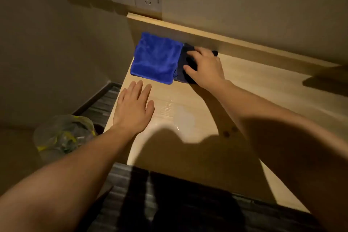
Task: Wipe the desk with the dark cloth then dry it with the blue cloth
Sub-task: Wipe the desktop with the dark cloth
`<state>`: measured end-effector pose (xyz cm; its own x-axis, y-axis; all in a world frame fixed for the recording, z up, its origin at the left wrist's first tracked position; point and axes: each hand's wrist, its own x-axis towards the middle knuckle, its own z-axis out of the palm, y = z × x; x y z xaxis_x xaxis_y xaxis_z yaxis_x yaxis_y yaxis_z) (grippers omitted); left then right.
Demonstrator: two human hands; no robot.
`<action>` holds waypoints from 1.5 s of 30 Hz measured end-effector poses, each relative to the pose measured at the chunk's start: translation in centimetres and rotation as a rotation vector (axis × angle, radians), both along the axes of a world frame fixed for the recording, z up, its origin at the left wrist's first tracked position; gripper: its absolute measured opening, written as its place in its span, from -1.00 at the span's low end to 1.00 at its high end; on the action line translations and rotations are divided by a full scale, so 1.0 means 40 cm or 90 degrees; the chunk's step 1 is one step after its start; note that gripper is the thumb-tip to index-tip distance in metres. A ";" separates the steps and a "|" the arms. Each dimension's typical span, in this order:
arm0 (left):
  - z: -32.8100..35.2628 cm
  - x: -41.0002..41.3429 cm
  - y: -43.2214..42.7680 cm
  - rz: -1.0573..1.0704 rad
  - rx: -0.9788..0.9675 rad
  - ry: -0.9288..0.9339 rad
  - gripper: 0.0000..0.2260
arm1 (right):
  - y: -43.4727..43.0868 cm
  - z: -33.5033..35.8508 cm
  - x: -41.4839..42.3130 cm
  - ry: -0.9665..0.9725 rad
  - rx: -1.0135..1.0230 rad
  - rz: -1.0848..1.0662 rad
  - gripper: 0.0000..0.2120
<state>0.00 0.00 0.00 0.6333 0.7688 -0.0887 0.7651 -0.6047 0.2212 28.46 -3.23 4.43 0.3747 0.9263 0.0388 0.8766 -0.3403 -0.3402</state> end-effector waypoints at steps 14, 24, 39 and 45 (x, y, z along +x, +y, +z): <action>-0.017 0.010 0.021 0.007 0.002 0.018 -0.44 | 0.020 -0.120 -0.007 -0.066 -0.144 -0.048 -0.27; -0.017 -0.001 0.010 -0.013 0.039 0.006 -0.44 | -0.143 -0.126 -0.177 -0.057 -0.137 -0.066 -0.30; 0.013 -0.019 0.011 -0.060 -0.002 -0.066 -0.47 | -0.430 -0.125 -0.518 -0.003 -0.128 -0.070 -0.27; 0.032 -0.041 -0.004 -0.089 -0.054 -0.146 -0.53 | -0.517 -0.115 -0.611 0.010 -0.034 -0.066 -0.47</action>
<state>-1.64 -0.18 1.30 0.7441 0.6680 0.0088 0.5992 -0.6732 0.4334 4.01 -23.91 -0.17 0.4693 0.8829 -0.0160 0.8301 -0.4473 -0.3331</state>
